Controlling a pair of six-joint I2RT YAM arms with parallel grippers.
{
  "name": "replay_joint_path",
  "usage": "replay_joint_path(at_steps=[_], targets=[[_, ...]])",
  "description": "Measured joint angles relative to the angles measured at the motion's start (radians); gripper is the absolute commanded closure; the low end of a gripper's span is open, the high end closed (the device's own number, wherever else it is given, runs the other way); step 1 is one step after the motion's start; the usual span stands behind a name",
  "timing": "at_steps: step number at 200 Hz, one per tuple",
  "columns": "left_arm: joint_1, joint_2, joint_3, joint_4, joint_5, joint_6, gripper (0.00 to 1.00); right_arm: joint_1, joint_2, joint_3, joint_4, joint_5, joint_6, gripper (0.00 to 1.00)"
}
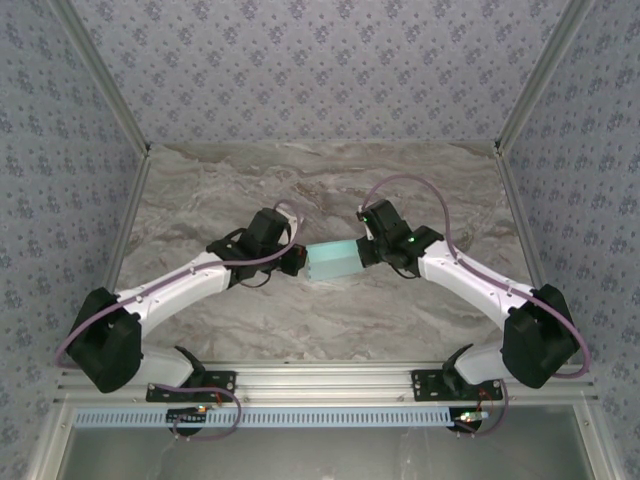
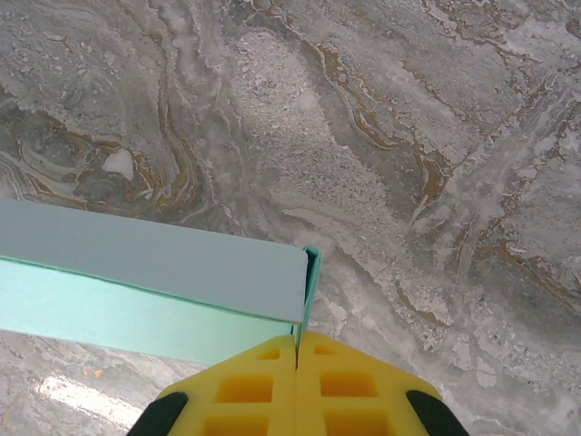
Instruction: Fold the paper box
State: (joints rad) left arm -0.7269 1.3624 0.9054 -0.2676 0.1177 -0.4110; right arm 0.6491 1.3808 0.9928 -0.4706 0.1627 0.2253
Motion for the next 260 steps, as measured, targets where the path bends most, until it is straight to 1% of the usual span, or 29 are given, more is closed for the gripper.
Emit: replay_joint_path(at_steps=[41, 81, 164, 260], targets=[[0.0, 0.001, -0.015, 0.072, -0.003, -0.194, 1.0, 0.004, -0.005, -0.011, 0.012, 0.019, 0.014, 1.0], [0.0, 0.001, -0.056, 0.135, -0.003, -0.314, 1.0, 0.009, -0.006, -0.014, 0.018, 0.026, 0.018, 1.0], [-0.003, 0.0, -0.105, 0.237, -0.003, -0.445, 1.0, 0.012, -0.012, -0.024, 0.027, 0.047, 0.022, 1.0], [-0.008, -0.024, -0.159, 0.315, -0.007, -0.547, 1.0, 0.022, -0.013, -0.029, 0.03, 0.066, 0.023, 1.0]])
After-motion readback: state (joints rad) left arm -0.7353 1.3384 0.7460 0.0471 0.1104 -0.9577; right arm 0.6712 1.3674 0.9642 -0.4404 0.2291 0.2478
